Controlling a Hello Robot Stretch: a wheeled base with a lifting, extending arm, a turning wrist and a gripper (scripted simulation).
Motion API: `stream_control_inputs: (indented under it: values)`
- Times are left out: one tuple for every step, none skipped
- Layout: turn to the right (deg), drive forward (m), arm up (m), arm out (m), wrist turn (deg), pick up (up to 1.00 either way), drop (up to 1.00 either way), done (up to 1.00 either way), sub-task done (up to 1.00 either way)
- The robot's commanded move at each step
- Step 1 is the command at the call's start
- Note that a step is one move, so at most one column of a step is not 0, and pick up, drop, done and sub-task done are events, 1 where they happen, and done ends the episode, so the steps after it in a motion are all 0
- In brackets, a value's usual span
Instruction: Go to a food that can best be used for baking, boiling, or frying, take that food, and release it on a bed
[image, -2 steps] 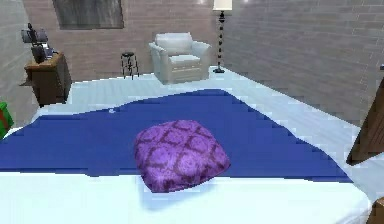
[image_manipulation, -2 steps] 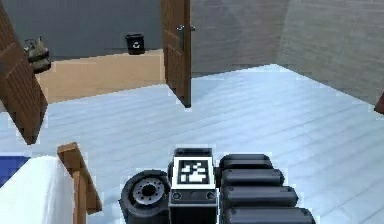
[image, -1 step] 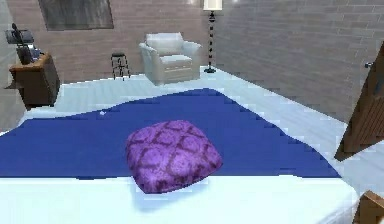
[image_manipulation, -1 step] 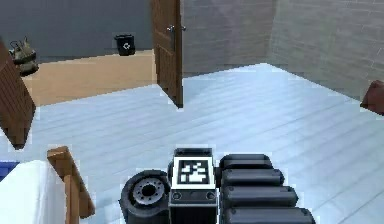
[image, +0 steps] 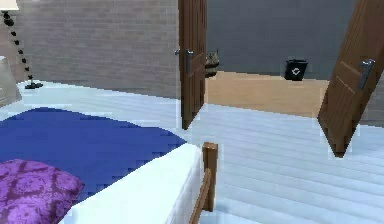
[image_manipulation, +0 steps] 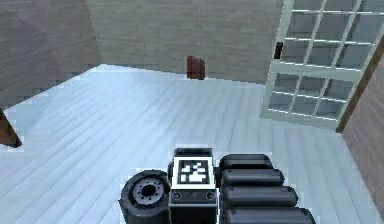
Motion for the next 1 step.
stream_control_inputs:
  values:
    - [12.0, 0.00, 0.00, 0.00, 0.0, 0.00, 0.00, 0.00, 0.00]
